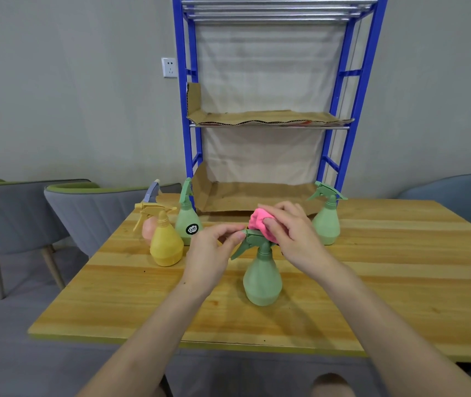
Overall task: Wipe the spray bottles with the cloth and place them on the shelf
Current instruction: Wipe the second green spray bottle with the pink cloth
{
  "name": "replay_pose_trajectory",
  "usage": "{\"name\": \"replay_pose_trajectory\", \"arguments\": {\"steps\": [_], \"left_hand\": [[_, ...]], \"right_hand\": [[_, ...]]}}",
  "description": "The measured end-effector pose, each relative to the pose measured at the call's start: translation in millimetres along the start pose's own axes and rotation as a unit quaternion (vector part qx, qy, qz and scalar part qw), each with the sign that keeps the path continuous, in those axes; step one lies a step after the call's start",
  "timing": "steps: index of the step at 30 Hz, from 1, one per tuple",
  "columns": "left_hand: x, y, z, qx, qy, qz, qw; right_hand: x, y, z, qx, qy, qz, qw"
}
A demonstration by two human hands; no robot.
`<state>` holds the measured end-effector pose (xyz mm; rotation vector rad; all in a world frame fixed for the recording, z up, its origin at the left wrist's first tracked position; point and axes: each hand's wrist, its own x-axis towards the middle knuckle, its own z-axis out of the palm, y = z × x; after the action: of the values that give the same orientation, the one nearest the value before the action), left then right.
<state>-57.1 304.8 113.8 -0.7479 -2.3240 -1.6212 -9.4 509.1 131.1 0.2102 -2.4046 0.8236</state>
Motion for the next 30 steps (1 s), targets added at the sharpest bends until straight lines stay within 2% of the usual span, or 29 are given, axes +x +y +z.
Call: {"name": "replay_pose_trajectory", "arguments": {"steps": [10,19,24,30], "left_hand": [[1.3,1.0,1.8,0.02,-0.005,-0.002,1.0],[0.8,2.7,1.8,0.007,-0.009,0.014,1.0],[-0.4,4.2,1.7,0.011,-0.005,0.022,1.0],[-2.1,2.7,2.4,-0.022,-0.008,0.019,1.0]], "right_hand": [[-16.2,-0.4,-3.6,0.134,-0.052,0.031,0.989],[-10.8,-0.5,5.1,0.012,-0.077,-0.014,0.997],[-11.7,0.3,17.9,-0.039,-0.044,-0.027,0.998],[-13.7,4.5,26.7,-0.027,-0.019,-0.045,0.998]]}}
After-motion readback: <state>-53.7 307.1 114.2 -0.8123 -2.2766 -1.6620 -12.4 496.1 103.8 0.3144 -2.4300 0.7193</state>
